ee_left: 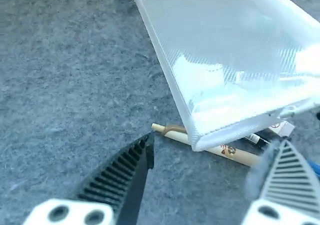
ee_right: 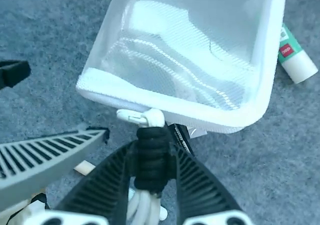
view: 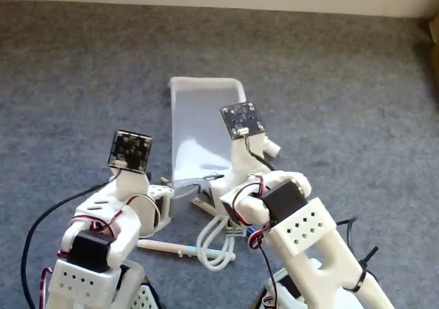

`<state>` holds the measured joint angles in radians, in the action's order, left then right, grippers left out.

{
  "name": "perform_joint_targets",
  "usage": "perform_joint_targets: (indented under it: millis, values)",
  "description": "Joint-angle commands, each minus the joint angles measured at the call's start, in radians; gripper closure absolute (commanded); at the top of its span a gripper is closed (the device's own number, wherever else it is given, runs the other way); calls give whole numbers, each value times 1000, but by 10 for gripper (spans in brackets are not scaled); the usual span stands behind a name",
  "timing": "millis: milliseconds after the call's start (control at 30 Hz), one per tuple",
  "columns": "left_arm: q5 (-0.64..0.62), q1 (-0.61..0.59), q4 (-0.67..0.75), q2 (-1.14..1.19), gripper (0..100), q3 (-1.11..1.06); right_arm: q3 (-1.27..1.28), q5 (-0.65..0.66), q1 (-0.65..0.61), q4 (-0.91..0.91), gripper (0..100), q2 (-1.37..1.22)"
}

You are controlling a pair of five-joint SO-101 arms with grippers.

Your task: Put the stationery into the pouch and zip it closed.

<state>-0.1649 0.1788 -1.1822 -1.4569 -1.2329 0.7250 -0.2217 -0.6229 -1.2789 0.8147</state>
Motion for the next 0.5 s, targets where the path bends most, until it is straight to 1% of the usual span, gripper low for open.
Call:
perform_joint_targets:
  millis: [0, 67, 233, 467]
  values:
    - [61, 27, -9, -12, 653, 56, -94, 8, -13, -1, 995, 38]
    - [64, 16, -8, -12, 653, 56, -102, 8, -16, -7, 995, 38]
    - [66, -74, 5, -12, 653, 47, -108, 9, -18, -58, 995, 38]
    - [66, -93, 193, -12, 653, -107, -108, 6, -18, -59, 995, 38]
